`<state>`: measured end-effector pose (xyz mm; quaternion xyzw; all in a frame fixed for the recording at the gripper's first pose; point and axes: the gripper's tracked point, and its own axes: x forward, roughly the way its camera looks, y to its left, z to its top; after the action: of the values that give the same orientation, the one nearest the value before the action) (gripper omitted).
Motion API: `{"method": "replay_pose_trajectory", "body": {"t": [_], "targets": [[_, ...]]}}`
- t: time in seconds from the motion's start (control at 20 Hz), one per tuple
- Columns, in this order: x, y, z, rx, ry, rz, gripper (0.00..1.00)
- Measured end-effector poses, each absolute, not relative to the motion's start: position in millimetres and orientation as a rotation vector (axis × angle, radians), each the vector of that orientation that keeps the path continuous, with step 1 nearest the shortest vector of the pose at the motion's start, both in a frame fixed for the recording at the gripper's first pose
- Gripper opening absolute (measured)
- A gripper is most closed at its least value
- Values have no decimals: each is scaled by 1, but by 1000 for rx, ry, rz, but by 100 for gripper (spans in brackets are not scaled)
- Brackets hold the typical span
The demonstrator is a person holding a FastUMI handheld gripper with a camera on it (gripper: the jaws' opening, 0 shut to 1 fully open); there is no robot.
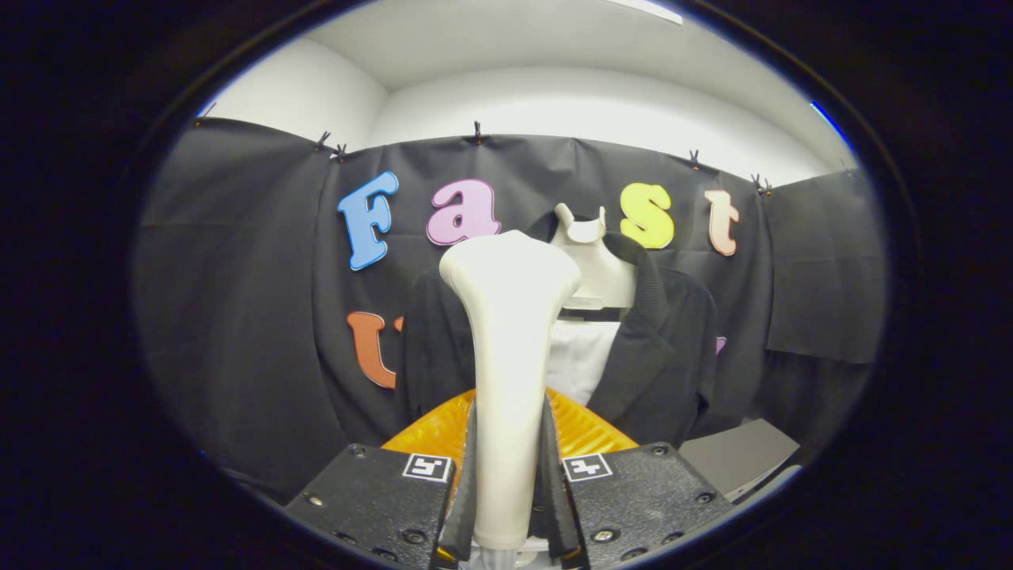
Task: Iron the clothes twice with a garment steamer, once on the left side and once on the right side.
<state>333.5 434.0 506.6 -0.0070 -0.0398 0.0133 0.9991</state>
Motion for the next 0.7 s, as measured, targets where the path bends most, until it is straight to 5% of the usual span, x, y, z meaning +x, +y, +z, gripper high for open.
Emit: {"method": "replay_pose_trajectory", "body": {"t": [0.7], "targets": [[371, 445, 444, 7, 18, -20, 38]]}}
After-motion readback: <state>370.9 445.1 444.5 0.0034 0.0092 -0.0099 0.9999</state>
